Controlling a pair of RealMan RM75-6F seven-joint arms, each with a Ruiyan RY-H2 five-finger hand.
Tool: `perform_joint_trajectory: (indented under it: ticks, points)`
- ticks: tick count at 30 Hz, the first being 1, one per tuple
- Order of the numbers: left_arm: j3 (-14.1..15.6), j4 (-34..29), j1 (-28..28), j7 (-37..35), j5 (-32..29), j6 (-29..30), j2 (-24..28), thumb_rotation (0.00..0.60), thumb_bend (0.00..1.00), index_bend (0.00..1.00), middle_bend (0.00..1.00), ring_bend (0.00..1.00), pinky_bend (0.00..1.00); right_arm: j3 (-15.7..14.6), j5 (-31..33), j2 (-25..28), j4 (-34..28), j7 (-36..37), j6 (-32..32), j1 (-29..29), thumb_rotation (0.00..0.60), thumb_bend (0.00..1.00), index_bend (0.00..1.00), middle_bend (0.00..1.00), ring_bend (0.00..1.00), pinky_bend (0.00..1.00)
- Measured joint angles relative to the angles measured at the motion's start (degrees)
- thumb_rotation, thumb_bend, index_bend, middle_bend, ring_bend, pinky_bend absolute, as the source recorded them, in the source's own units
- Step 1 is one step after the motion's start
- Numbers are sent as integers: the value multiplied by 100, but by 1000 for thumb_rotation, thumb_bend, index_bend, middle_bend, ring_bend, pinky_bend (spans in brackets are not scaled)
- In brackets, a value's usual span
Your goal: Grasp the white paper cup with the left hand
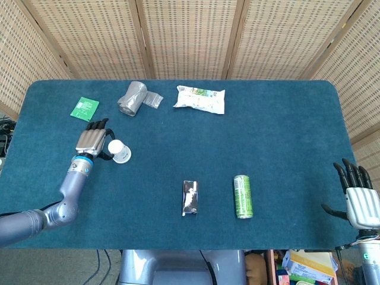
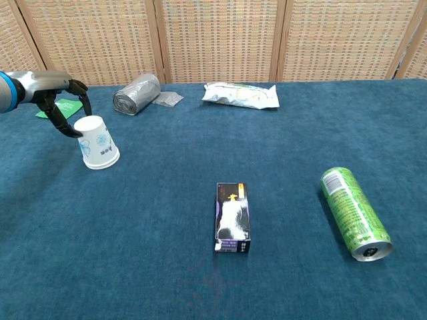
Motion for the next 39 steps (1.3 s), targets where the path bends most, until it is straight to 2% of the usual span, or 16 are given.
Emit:
perform_joint_trajectory:
  ticks: [9,20,34,39]
  points:
    - [-30,-57,-15,20,-19,36,39,600,266,407,0,0,0,-5,14,0,-3,-1,-20,4,600,0,0,0,0,0]
    - [-120,-459,71,-150,103,115,356,600,266,408,0,0,0,-14,7,22,-39,0,-3,-7,600,0,0,0,0,0]
    - [-554,-1916,111,-298,183,507,1536,600,266,416,0,0,0,-37,0,26,-85,-42,-51,10,600,0,0,0,0,0]
    - [-629,-2207,41,-252,148,612,1678,600,266,416,0,0,0,-40,-2,37,-92,-21,-53,8,600,0,0,0,0,0]
